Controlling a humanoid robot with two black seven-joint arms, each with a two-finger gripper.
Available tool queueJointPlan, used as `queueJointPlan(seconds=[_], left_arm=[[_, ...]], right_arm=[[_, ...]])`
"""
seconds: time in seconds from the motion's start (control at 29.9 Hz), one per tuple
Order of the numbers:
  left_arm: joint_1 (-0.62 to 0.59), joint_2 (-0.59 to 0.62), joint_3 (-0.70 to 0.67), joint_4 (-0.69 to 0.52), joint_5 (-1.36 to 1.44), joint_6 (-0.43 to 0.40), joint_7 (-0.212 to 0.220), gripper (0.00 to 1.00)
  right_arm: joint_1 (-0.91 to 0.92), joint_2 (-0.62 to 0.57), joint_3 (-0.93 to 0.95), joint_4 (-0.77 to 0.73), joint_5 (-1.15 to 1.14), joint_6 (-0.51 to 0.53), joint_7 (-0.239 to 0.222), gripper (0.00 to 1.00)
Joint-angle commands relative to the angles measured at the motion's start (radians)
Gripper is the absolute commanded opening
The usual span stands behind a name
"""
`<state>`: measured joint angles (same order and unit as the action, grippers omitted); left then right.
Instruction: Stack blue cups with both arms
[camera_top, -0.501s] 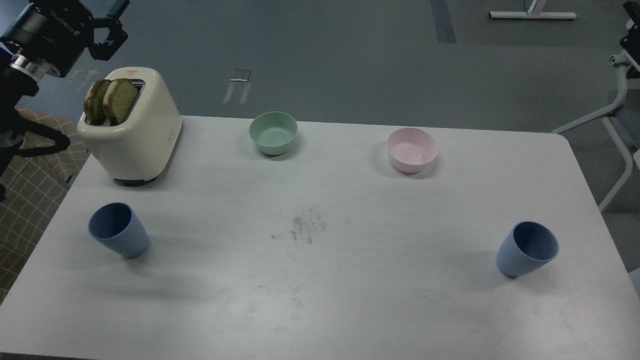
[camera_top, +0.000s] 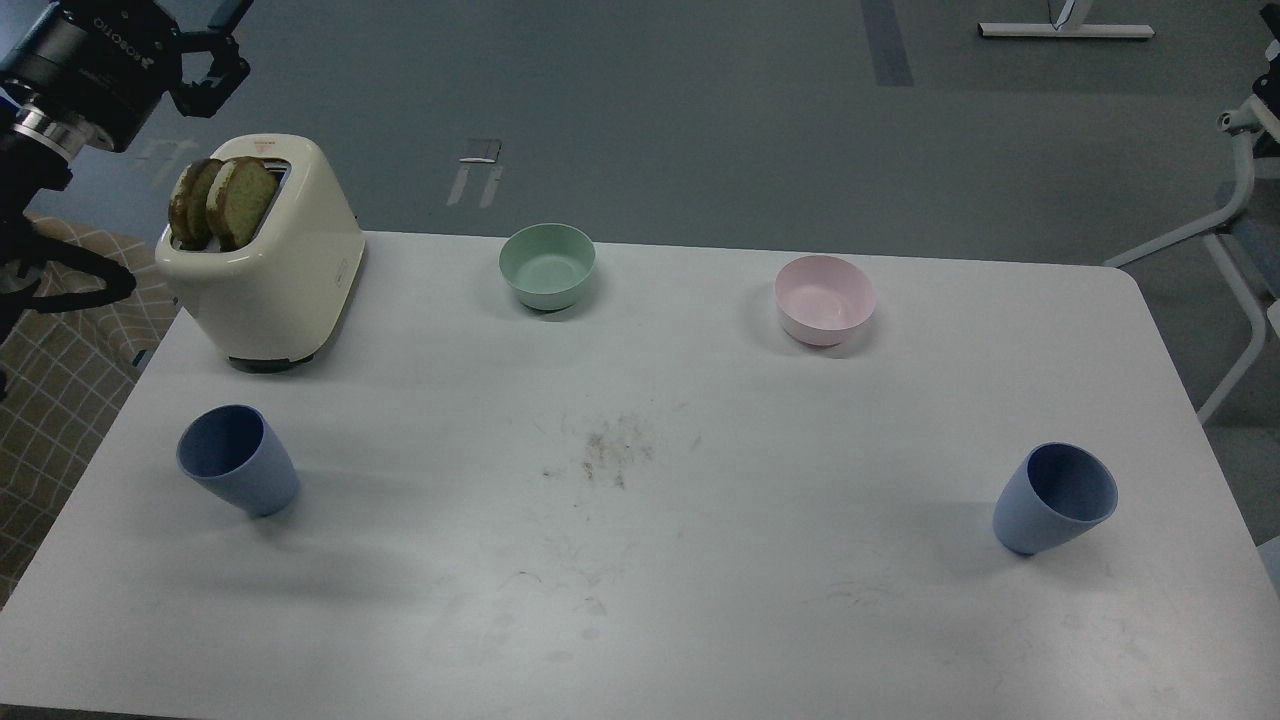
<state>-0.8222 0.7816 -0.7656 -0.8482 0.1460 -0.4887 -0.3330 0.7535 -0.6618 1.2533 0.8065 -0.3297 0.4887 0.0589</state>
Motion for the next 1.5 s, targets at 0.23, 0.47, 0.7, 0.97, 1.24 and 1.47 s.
queueJointPlan(seconds=[0.23, 0.47, 0.7, 0.97, 1.24, 1.47], left_arm=[[0.008, 0.034, 0.002, -0.006, 0.003, 0.000, -0.014, 0.98], [0.072, 0.201, 0.017, -0.138, 0.049, 0.000, -0.028, 0.97], [0.146, 0.398, 0.005, -0.324, 0.257, 0.000, -0.041, 0.94], [0.149, 0.619, 0.020, -0.452, 0.715, 0.000, -0.156, 0.87], [0.153, 0.769, 0.263, -0.676, 1.211, 0.025, -0.156, 0.80], [0.153, 0.754, 0.482, -0.666, 1.558, 0.255, -0.156, 0.80]], right_arm=[[-0.031, -0.005, 0.011, 0.035, 0.000, 0.000, 0.007, 1.00], [-0.103, -0.007, 0.083, 0.083, 0.001, 0.000, 0.007, 1.00], [-0.129, -0.009, 0.110, 0.092, 0.001, 0.000, 0.007, 1.00], [-0.132, -0.009, 0.129, 0.092, 0.001, 0.000, 0.007, 1.00], [-0.137, 0.002, 0.132, 0.092, 0.001, 0.000, 0.009, 1.00], [-0.137, 0.005, 0.140, 0.089, 0.003, 0.000, 0.010, 1.00]])
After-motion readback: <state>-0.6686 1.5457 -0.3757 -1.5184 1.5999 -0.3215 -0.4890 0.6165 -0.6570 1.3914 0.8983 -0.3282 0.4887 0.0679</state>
